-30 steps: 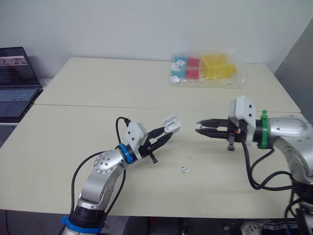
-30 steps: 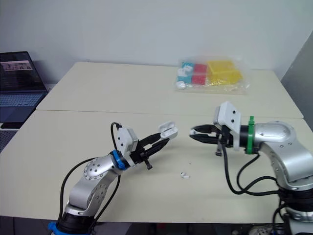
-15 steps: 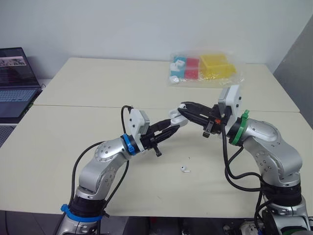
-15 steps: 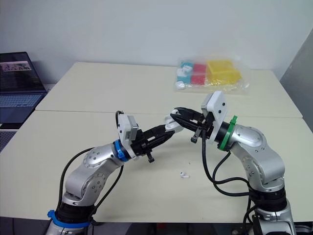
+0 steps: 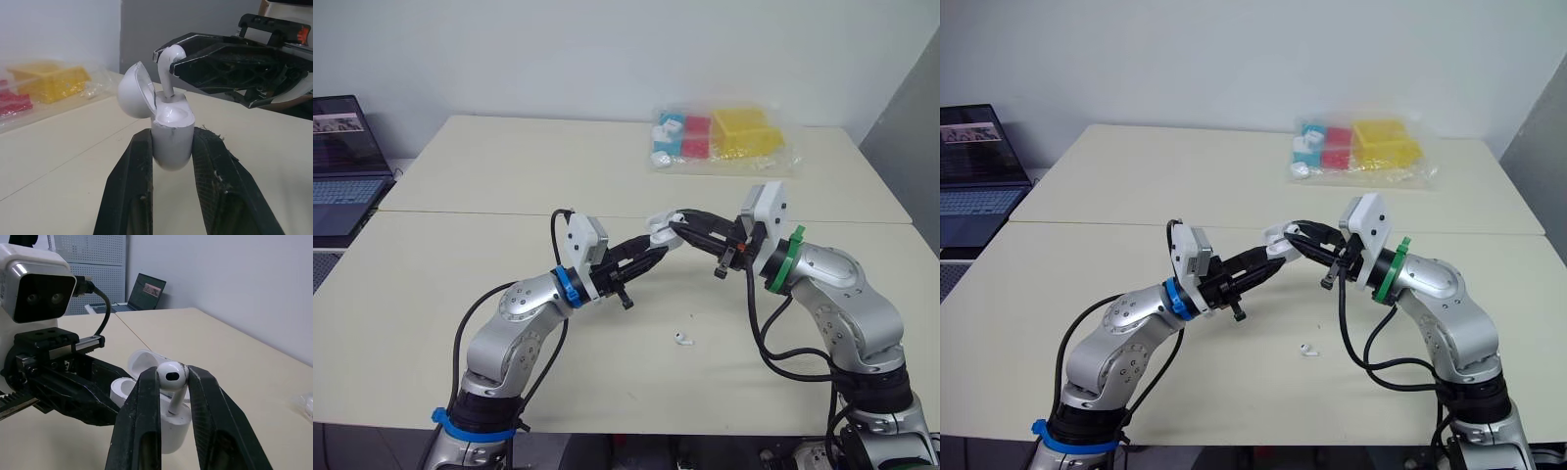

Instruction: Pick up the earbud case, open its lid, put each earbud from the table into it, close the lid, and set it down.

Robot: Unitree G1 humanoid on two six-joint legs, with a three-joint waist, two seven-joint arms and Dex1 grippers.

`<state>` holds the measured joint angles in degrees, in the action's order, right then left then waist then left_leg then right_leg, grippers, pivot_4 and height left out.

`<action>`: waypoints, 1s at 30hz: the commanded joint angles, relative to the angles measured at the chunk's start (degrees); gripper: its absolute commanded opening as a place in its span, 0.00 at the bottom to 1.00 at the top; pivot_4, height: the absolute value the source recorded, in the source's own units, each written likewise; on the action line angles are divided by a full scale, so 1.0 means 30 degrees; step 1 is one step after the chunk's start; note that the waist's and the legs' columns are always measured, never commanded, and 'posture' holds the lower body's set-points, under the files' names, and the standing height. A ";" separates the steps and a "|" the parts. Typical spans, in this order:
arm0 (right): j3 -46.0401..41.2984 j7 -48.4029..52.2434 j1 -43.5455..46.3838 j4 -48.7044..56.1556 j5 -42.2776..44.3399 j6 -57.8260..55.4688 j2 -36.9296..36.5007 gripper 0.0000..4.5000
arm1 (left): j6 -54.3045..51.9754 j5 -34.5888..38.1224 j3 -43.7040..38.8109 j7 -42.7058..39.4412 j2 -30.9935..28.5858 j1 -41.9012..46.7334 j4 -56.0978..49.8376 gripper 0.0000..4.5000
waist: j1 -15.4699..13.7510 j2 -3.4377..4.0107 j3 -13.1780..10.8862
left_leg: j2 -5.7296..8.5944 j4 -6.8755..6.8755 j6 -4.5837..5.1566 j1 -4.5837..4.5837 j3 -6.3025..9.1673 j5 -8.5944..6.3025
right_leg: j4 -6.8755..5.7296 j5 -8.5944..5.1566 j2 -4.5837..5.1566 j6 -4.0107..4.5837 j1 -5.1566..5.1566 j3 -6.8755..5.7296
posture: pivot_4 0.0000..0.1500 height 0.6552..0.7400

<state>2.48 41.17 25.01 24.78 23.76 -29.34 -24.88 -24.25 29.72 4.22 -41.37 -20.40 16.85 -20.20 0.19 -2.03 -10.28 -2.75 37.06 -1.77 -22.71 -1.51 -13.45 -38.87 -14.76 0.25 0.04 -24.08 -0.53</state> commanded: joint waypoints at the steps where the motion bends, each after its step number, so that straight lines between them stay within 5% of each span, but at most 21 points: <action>1: 0.0146 0.0184 -0.0265 0.0268 -0.0132 0.0425 -0.0425 0.10 | 0.0433 0.0142 -0.0179 -0.0134 -0.0067 0.0355 -0.0732 0.17 | 0.0000 0.0000 0.0000 | 0.0000 0.0000 0.0000 0.0000 -0.0001 0.0000 | 0.0002 0.0000 0.0000 0.0000 0.0001 0.0001 | 1.00 1.00; 10: 0.0288 0.0595 -0.0383 0.0460 0.0664 -0.0382 -0.1144 0.10 | 0.0890 -0.0314 -0.0096 -0.0262 0.0071 0.0280 -0.0610 0.17 | -0.0003 0.0000 0.0000 | 0.0000 -0.0001 0.0000 -0.0002 0.0001 0.0000 | 0.0003 0.0000 0.0000 0.0000 -0.0001 -0.0001 | 1.00 1.00; 15: -0.0257 0.0792 -0.0200 0.1205 0.2019 -0.1538 -0.1732 0.46 | 0.1249 -0.0627 -0.0007 -0.0340 0.0079 0.0190 -0.0359 0.17 | -0.0007 0.0000 -0.0001 | 0.0000 -0.0002 0.0001 -0.0003 0.0001 0.0000 | 0.0007 0.0000 0.0001 0.0000 -0.0002 -0.0002 | 1.00 1.00; 24: -0.2826 0.1518 -0.0519 0.2945 0.5071 -0.3684 -0.4449 0.47 | 0.1940 -0.1214 -0.0221 -0.0074 0.0031 0.0043 0.0319 0.17 | -0.0020 0.0000 0.0000 | 0.0001 -0.0003 0.0001 -0.0014 0.0002 -0.0001 | 0.0024 -0.0001 0.0002 0.0000 -0.0001 -0.0005 | 1.00 1.00; 30: -0.1024 0.2838 -0.3028 0.4632 0.3077 -0.4104 -0.8854 0.47 | 0.3293 -0.2107 -0.0616 -0.0225 -0.0492 -0.0156 0.1350 0.17 | -0.0034 -0.0001 0.0000 | 0.0000 -0.0020 0.0002 -0.0022 0.0007 -0.0002 | 0.0060 -0.0002 0.0004 0.0001 -0.0001 -0.0017 | 1.00 1.00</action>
<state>-2.64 48.78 16.46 35.66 34.81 -41.88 -50.27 -16.66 23.85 3.42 -41.83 -21.51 16.11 -15.07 0.09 -2.04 -10.28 -2.75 36.99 -1.76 -22.78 -1.50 -13.46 -38.67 -14.77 0.26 0.05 -24.09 -0.58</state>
